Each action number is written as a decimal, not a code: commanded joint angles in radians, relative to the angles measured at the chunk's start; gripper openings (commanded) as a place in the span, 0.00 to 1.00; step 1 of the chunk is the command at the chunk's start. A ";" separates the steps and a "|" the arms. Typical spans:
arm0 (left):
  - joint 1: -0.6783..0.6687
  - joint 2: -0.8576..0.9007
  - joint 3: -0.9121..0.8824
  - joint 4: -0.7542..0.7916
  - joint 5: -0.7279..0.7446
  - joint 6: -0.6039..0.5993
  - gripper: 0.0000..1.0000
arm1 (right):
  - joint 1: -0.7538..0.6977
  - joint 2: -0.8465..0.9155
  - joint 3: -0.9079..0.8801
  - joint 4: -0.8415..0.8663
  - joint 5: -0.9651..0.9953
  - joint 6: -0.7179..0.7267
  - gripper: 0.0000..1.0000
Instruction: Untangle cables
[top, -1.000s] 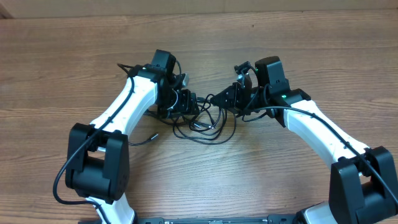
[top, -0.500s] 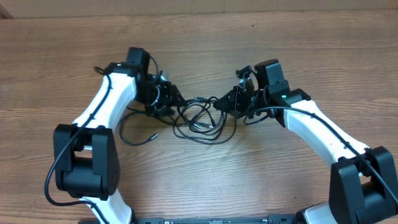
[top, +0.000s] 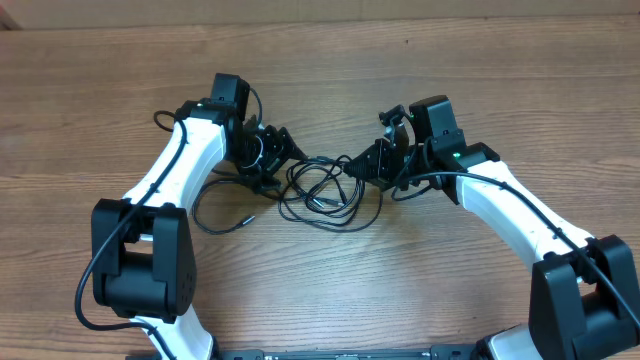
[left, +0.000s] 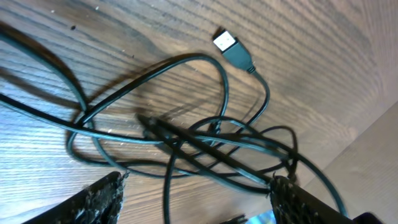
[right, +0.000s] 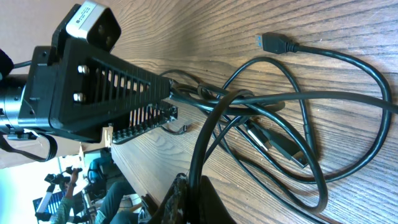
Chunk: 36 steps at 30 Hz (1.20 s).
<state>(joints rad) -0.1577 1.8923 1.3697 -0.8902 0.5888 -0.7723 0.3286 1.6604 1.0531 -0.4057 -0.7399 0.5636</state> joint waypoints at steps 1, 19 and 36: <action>-0.003 -0.027 0.017 0.012 -0.025 -0.064 0.75 | 0.000 -0.024 0.014 -0.002 0.006 -0.016 0.04; -0.073 -0.002 -0.008 0.079 -0.067 -0.156 0.70 | 0.018 -0.024 0.014 0.008 0.006 -0.023 0.04; -0.146 -0.001 -0.009 0.076 -0.296 -0.119 0.14 | 0.018 -0.024 0.014 -0.016 0.018 -0.023 0.04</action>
<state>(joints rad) -0.2951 1.8923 1.3674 -0.8143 0.3698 -0.9154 0.3420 1.6604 1.0531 -0.4191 -0.7284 0.5491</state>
